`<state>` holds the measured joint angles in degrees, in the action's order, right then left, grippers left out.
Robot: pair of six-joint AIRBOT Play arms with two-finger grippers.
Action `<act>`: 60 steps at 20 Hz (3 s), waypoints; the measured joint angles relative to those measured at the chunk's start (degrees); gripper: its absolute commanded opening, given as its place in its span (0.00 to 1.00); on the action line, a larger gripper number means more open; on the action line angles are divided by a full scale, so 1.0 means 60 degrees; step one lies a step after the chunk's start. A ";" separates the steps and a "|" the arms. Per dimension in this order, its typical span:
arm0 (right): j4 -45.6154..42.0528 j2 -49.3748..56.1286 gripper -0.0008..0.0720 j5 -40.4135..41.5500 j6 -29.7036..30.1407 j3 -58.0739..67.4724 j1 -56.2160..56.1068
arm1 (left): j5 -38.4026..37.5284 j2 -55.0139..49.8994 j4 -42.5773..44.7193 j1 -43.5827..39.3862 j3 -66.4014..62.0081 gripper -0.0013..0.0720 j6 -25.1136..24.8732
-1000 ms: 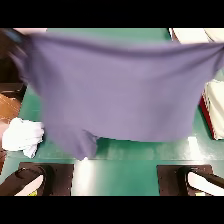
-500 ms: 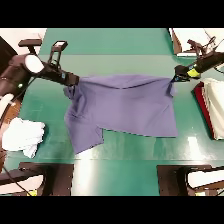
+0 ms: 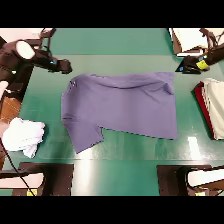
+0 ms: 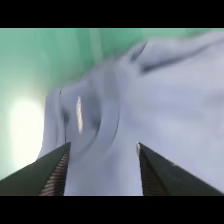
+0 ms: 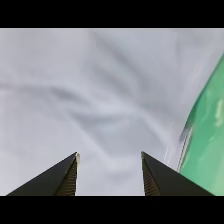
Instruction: Fold the shirts.
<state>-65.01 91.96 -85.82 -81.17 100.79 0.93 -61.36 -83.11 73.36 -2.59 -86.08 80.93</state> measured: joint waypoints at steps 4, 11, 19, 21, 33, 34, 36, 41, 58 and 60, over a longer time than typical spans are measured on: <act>0.0962 -0.1552 0.60 -0.0047 0.0430 -0.2499 0.0565 | -0.1188 0.0656 -0.0998 0.1071 0.1504 0.70 -0.0200; 0.1785 -0.3621 0.60 0.0353 0.0874 -0.5482 0.0546 | -0.0663 0.2663 -0.1687 0.2528 0.6386 0.70 -0.0255; 0.1902 -0.4342 0.60 0.0576 0.0943 -0.6043 0.0189 | 0.0776 0.3093 -0.4025 0.2892 0.8648 0.69 -0.1115; 0.1854 -0.4375 0.60 0.0579 0.0954 -0.6065 0.0189 | 0.1002 0.3107 -0.4415 0.2907 0.8757 0.18 -0.1206; -0.0321 -0.4608 0.68 0.0328 0.0980 -0.9646 0.3738 | 0.0328 0.3552 -0.4972 0.2925 0.7715 0.05 -0.1552; -0.0211 -0.4524 0.67 0.0455 0.0984 -1.0047 0.4011 | 0.0317 0.3606 -0.4969 0.2925 0.7683 0.05 -0.1552; 0.0160 -0.4302 0.62 0.0769 0.1071 -1.0721 0.4251 | 0.0295 0.3665 -0.4962 0.2925 0.7646 0.05 -0.1555; 0.1053 -0.3843 0.34 0.1468 0.1180 -1.1369 0.3450 | 0.0288 0.3723 -0.4943 0.2925 0.7610 0.05 -0.1563; 0.1264 -0.6798 0.03 0.2047 0.0943 -0.3286 0.1417 | -0.1428 0.6113 -0.4408 0.2922 -0.0033 0.05 -0.0554; 0.1151 -0.7089 0.03 0.2080 0.0903 -0.1683 0.1417 | -0.1552 0.6164 -0.4408 0.2922 -0.1993 0.05 -0.0229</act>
<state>-58.11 49.43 -73.34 -75.75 90.70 9.43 -70.67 -46.13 46.92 14.94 -98.04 79.55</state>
